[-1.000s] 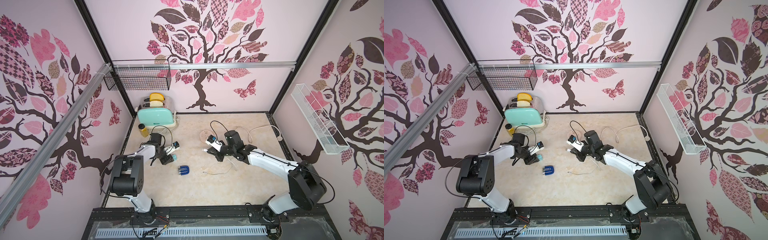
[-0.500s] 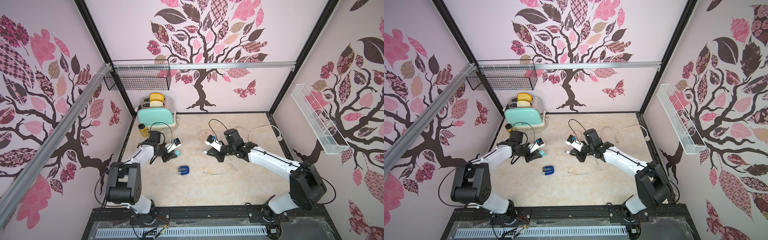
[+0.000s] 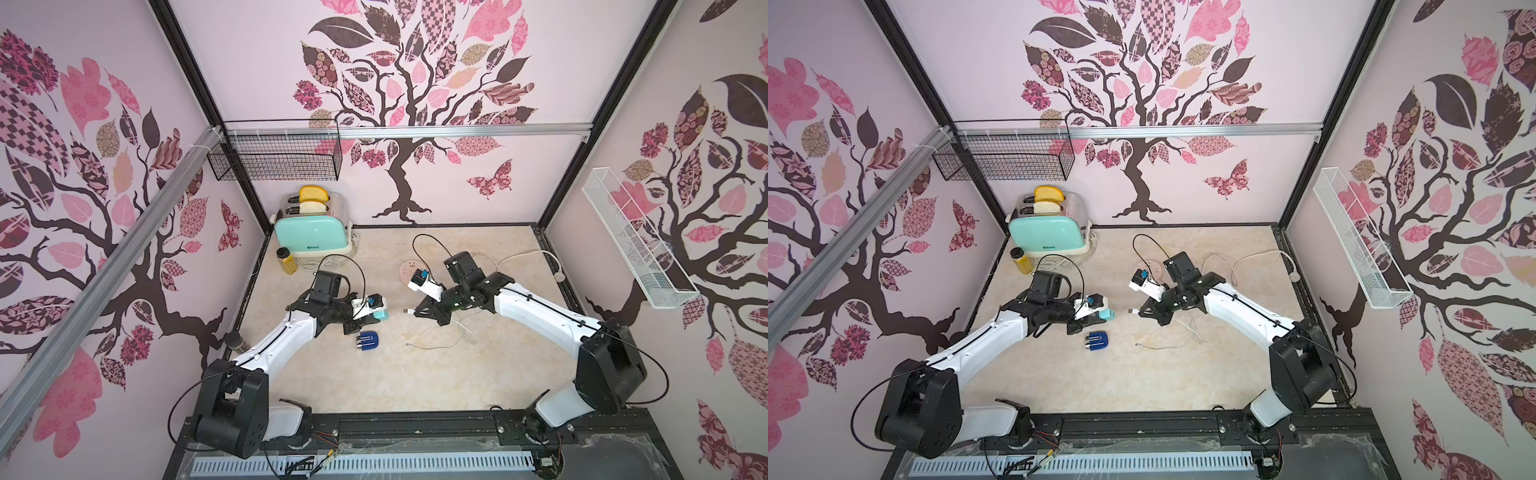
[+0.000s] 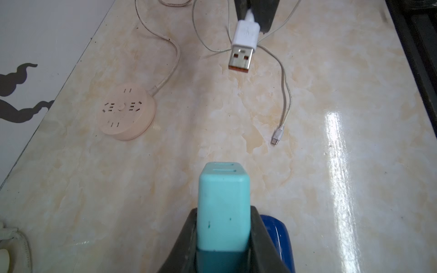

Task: Charge the electric shaver
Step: Pick up the plug from the center of the board, then insert the charging cable into the plug.

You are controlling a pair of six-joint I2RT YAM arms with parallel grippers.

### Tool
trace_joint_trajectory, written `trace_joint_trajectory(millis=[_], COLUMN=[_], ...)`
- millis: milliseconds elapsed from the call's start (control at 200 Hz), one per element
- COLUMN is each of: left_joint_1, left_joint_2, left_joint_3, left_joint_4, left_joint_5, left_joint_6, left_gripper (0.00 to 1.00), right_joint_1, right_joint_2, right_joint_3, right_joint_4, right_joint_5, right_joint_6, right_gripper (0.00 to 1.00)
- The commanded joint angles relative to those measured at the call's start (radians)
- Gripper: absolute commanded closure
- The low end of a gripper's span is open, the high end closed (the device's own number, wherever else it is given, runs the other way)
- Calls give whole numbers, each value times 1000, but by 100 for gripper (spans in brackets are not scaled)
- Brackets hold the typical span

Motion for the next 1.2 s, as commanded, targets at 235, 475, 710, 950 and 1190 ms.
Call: trace_joint_trajectory(millis=[235,475,710,950,1190], left_joint_1=[-64,-70,-70,-70,-70], left_joint_2=[-30,-33,-33,-34,-29], left_joint_3=[-27,-19,-5,5,3], left_joint_4=[67,54,35,31,13], left_joint_5=[100,102,95,106,99], left_joint_6=[42,47,57,53,70], left_gripper=[100,100,100,100,100], right_joint_1=[-1,14,22,35,45], right_joint_2=[-15,1,26,59,50], right_joint_3=[-3,1,12,12,14], right_joint_4=[-56,-67,-68,-61,-28], right_joint_5=[-87,-115,-113,-98,-107], right_joint_6=[-13,-23,-22,-15,-1], right_gripper=[100,100,100,100,100])
